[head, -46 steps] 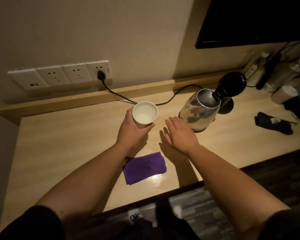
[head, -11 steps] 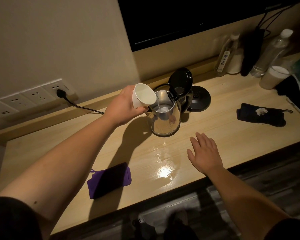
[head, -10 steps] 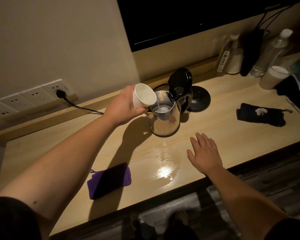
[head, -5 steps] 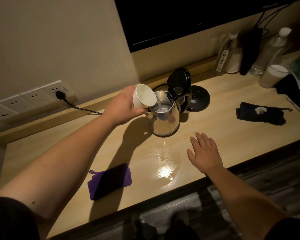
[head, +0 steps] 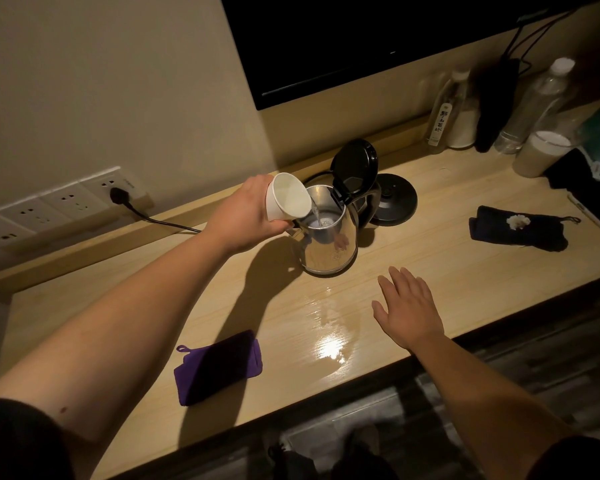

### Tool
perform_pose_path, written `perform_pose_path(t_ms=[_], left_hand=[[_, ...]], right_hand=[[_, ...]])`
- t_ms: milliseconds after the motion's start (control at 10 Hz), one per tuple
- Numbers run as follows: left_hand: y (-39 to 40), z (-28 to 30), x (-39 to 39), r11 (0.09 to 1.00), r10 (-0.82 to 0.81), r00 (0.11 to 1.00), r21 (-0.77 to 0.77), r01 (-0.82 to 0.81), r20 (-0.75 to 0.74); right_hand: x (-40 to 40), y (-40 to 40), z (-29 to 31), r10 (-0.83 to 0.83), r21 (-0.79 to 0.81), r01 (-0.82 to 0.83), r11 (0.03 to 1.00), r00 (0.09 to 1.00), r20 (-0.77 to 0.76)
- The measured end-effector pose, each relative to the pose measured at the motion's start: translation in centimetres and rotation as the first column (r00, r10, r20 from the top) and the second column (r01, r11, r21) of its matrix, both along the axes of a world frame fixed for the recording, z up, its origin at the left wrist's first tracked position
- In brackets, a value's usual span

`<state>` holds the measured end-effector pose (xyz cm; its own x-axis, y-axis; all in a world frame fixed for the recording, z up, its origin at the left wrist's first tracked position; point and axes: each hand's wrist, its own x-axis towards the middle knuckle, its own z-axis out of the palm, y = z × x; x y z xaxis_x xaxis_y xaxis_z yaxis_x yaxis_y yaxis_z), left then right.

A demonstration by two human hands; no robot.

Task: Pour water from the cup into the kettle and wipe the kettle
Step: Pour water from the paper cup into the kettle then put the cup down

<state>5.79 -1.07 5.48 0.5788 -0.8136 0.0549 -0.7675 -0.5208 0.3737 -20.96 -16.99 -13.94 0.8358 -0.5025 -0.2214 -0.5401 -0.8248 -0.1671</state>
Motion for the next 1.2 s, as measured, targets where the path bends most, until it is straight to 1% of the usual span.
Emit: perform_pose_path(t_ms=[600,1200], left_hand=[[-0.2,0.7,0.4,0.997,-0.047,0.997,0.060,0.044,0.054],[-0.6,1.3,0.9,0.989,-0.100,0.984,0.121,0.083,0.146]], right_hand=[[0.0,-0.1,-0.1,0.001,-0.001,-0.001,1.000,1.000,0.010],[0.0,0.0,0.0,-0.002,-0.005,0.002,1.000,1.000,0.016]])
